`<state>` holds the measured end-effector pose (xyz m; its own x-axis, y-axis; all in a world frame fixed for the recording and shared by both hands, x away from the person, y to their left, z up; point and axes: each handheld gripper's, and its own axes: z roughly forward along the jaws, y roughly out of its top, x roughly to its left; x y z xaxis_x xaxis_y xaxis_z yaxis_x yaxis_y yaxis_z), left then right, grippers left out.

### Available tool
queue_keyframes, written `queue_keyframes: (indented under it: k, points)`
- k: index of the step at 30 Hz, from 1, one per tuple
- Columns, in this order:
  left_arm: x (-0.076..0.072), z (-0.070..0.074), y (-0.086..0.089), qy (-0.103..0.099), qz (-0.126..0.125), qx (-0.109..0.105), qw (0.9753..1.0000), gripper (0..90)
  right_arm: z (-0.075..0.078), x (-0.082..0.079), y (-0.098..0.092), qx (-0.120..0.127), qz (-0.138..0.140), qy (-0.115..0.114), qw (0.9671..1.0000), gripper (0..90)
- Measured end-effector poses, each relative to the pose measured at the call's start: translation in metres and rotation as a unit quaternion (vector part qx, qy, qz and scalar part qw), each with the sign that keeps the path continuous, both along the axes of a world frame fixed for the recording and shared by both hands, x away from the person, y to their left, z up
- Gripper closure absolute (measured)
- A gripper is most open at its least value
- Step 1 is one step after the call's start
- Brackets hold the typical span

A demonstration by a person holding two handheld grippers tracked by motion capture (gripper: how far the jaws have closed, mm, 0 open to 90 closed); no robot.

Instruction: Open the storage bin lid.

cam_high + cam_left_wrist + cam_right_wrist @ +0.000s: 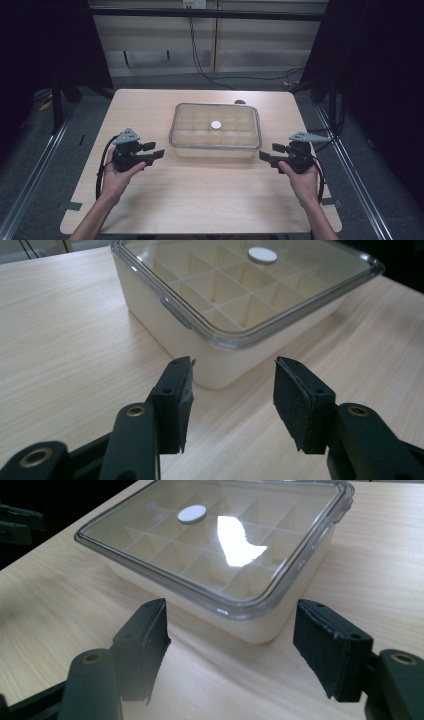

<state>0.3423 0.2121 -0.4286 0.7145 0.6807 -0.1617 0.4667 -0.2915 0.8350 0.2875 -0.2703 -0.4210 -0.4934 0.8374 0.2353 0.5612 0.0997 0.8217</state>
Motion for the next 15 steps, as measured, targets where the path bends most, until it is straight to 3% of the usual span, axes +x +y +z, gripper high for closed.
queue_keyframes:
  k: [6,15]
  points:
    - [0.018,0.006,-0.003,0.023,-0.002,-0.019,0.9995,46.4,0.007,0.013,0.002,-0.003,0.003,-0.006,1.0,29.7]
    - [0.031,0.008,-0.013,0.011,-0.003,-0.016,0.9998,40.9,0.011,0.031,0.0,-0.003,0.006,-0.003,1.0,27.6]
